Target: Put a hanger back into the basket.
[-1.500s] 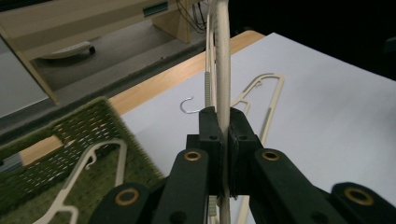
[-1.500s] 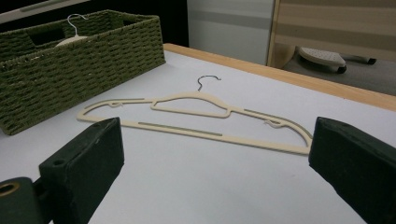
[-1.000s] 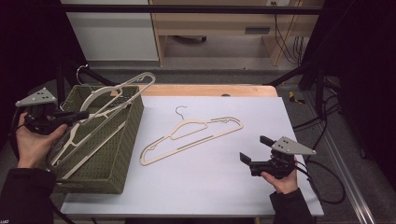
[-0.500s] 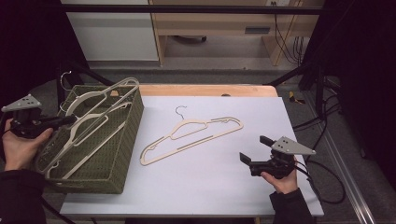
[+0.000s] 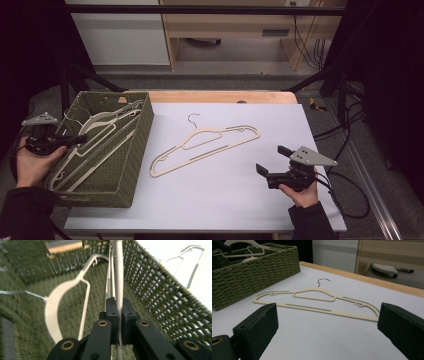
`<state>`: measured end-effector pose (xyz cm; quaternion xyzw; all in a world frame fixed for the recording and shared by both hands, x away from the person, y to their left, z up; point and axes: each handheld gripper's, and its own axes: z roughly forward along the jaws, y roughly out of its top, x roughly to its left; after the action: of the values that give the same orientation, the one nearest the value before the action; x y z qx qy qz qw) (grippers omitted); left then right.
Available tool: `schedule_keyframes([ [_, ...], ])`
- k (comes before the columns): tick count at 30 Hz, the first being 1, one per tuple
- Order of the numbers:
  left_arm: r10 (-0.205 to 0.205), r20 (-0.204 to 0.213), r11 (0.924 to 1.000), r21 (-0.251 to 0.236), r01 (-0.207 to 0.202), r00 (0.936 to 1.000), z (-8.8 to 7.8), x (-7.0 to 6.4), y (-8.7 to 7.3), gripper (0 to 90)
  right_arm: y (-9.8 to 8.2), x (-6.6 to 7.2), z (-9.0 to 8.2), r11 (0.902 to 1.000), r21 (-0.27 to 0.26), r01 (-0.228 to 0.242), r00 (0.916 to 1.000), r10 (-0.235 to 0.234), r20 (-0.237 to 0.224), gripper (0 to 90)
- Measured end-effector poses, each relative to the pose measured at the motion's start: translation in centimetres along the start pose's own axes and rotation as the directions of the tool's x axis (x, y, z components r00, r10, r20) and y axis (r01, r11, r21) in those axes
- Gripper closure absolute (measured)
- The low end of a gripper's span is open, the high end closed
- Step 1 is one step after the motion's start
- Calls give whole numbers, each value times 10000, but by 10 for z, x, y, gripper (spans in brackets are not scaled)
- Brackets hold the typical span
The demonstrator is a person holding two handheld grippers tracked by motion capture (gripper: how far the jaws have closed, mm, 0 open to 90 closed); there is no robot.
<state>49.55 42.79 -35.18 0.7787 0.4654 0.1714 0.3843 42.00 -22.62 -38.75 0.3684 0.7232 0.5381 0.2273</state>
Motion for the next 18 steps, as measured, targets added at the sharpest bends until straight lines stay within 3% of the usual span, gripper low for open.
schedule_keyframes([
  [3,-338,72,9992,213,336,9994,11,0,-8,865,0,0,0,10000,36,4,10000,-4,-2,39],
  [7,-920,146,9958,36,920,9956,12,3,-16,858,0,0,0,10000,71,-3,10000,3,0,39],
  [11,-1067,-229,9932,445,1076,9940,17,7,-23,844,0,1,0,10000,26,2,10000,-2,-31,40],
  [14,-1319,-365,9900,453,1335,9906,18,11,-26,840,0,1,0,10000,25,11,10000,-11,-25,41],
  [18,-1258,-1149,9879,765,1351,9854,21,11,-26,831,0,1,1,10000,81,45,10000,-44,-21,41],
])
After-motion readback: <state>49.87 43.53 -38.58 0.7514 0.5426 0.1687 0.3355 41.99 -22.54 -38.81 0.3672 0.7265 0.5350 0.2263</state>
